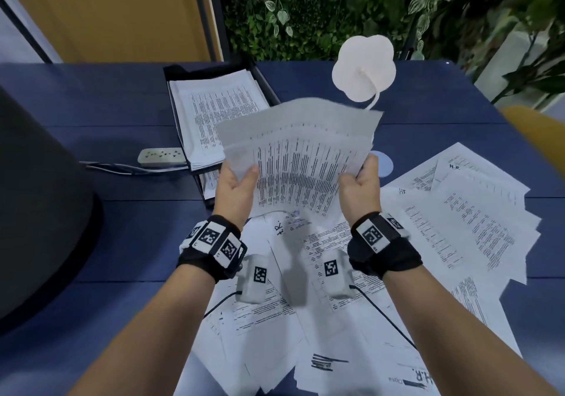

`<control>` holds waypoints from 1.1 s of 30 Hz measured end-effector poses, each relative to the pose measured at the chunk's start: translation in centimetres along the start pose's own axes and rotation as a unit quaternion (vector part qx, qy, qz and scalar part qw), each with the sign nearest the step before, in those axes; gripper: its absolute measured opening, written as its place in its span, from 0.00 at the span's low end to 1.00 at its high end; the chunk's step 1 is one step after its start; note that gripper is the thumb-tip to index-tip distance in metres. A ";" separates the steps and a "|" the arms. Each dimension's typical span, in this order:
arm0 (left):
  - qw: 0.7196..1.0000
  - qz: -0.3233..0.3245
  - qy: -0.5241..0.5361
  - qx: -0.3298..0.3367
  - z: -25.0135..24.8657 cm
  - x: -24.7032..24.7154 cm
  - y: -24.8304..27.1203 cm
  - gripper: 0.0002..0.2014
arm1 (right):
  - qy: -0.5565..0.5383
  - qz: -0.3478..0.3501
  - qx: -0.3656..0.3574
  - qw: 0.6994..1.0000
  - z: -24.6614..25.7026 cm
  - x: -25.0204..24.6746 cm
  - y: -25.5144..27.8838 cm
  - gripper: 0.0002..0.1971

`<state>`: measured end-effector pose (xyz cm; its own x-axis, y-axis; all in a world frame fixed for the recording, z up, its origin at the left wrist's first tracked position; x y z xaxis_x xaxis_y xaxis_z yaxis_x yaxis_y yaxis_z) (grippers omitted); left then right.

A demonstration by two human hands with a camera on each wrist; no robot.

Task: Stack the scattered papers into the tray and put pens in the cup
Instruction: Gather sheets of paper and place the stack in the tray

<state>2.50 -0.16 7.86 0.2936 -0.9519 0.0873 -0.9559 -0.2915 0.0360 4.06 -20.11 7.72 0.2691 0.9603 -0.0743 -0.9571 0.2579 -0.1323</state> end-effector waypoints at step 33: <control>0.990 -0.135 -0.047 -0.011 -0.3 -6.2 -5.8 0.17 | 0.125 0.194 0.191 0.954 -4.1 3.9 -0.6 0.08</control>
<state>6.21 7.43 7.46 0.5351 -0.8445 -0.0214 -0.8420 -0.5353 0.0668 6.11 -16.95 3.41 -0.1421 0.9480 -0.2847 -0.9464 -0.0458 0.3198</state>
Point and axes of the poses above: each hand's wrist, its own y-axis away from the middle knuckle, its own x-axis out of the palm, z = x × y, the point moved 1 cm from there along -y, towards the middle knuckle, and after that the axes turned 2 degrees about -x, right-handed, at the moved point
